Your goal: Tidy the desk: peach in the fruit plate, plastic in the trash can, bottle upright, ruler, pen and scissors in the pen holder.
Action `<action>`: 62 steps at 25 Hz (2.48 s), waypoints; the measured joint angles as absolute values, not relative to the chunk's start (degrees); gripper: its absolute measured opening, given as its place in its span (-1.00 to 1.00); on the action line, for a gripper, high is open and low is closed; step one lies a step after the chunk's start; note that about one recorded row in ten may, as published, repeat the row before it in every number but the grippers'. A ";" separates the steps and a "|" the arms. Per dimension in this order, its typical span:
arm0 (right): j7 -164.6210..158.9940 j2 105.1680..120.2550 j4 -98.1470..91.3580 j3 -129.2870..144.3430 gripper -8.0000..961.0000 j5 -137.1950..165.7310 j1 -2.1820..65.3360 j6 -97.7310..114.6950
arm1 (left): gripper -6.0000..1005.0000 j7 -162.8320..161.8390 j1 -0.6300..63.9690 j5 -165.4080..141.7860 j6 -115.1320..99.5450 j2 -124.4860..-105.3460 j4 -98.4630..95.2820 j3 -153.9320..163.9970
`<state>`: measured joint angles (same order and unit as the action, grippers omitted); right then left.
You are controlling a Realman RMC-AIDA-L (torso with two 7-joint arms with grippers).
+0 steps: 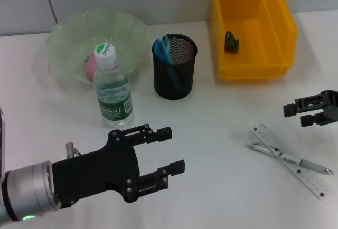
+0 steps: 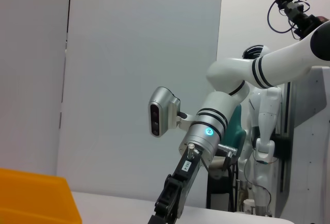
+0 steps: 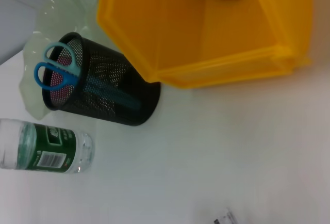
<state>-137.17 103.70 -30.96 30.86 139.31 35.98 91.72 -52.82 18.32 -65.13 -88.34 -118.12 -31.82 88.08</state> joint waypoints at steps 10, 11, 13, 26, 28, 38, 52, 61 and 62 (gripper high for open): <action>-136.37 104.93 -31.01 32.98 0.68 139.31 36.86 89.74 | 0.41 -52.73 18.83 -65.13 -88.33 -118.18 -31.09 88.32; -136.15 105.08 -31.02 32.98 0.68 139.31 36.87 89.46 | 0.41 -52.73 18.83 -65.13 -88.33 -118.18 -31.09 88.32; -135.69 105.40 -31.02 32.99 0.68 139.30 36.88 88.90 | 0.41 -52.73 18.80 -65.13 -88.32 -118.19 -31.09 88.35; -134.66 106.49 -31.02 32.95 0.68 139.09 37.07 87.78 | 0.43 -52.73 18.80 -65.13 -88.38 -118.32 -31.12 88.53; -134.35 106.57 -30.53 32.90 0.68 139.02 37.04 87.06 | 0.43 -52.73 18.86 -65.13 -88.41 -118.31 -31.12 88.48; -133.74 106.91 -28.36 31.78 0.68 138.68 36.85 85.49 | 0.44 -52.73 18.80 -65.13 -88.88 -118.30 -31.11 88.41; -132.93 105.44 -26.05 26.83 0.68 134.37 34.19 86.23 | 0.45 -52.72 18.91 -65.12 -89.31 -118.29 -31.12 88.30; -132.96 105.20 -25.85 29.80 0.68 134.67 35.11 86.18 | 0.46 -52.65 18.89 -65.13 -89.30 -118.21 -31.11 88.15; -132.98 105.20 -25.86 30.46 0.68 134.69 35.33 86.24 | 0.47 -52.65 18.90 -65.13 -89.35 -118.21 -31.12 88.15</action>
